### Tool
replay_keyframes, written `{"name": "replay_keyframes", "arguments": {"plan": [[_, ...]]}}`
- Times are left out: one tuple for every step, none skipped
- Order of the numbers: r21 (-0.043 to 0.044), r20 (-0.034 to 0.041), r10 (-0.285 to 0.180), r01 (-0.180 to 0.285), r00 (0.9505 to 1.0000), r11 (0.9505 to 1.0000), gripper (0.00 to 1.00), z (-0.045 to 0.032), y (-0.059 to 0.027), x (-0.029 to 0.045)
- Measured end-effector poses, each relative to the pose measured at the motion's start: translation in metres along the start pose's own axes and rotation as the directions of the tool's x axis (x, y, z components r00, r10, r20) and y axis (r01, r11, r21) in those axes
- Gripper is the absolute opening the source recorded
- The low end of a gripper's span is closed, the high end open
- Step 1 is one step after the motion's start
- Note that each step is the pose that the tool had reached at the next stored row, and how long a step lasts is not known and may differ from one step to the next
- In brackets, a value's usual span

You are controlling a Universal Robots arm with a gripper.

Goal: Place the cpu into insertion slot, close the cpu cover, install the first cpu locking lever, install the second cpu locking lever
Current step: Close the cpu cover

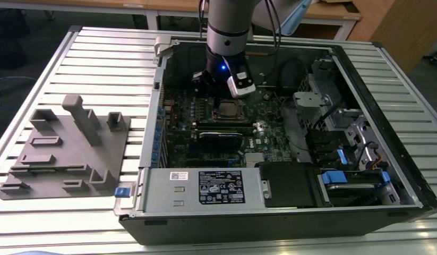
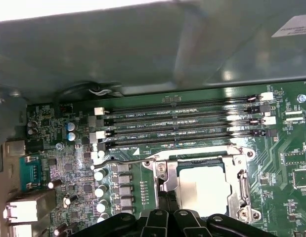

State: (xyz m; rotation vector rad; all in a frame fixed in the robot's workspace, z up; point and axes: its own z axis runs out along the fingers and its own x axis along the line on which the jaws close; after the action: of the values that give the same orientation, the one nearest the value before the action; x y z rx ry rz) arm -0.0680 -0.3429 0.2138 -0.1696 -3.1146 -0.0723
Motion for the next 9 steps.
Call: {"name": "replay_keyframes", "arguments": {"plan": [[-0.0001, 0.0001, 0.0, 0.0, 1.0, 1.0, 0.11, 0.0, 0.0, 0.0], [-0.0001, 0.0, 0.0, 0.0, 1.0, 1.0, 0.11, 0.0, 0.0, 0.0], [0.0, 0.0, 0.0, 0.0, 1.0, 1.0, 0.11, 0.0, 0.0, 0.0], [0.0001, -0.0001, 0.0, 0.0, 1.0, 1.0, 0.11, 0.0, 0.0, -0.0005], [0.0002, -0.0002, 0.0, 0.0, 1.0, 1.0, 0.11, -0.0001, 0.0002, -0.0017], [0.0001, -0.0001, 0.0, 0.0, 1.0, 1.0, 0.11, -0.0001, 0.0003, -0.0033], [0.0001, -0.0001, 0.0, 0.0, 1.0, 1.0, 0.11, -0.0001, 0.0006, -0.0055], [0.0001, -0.0001, 0.0, 0.0, 1.0, 1.0, 0.11, -0.0001, 0.0009, -0.0082], [0.0001, -0.0001, 0.0, 0.0, 1.0, 1.0, 0.11, -0.0002, 0.0012, -0.0112]]}}
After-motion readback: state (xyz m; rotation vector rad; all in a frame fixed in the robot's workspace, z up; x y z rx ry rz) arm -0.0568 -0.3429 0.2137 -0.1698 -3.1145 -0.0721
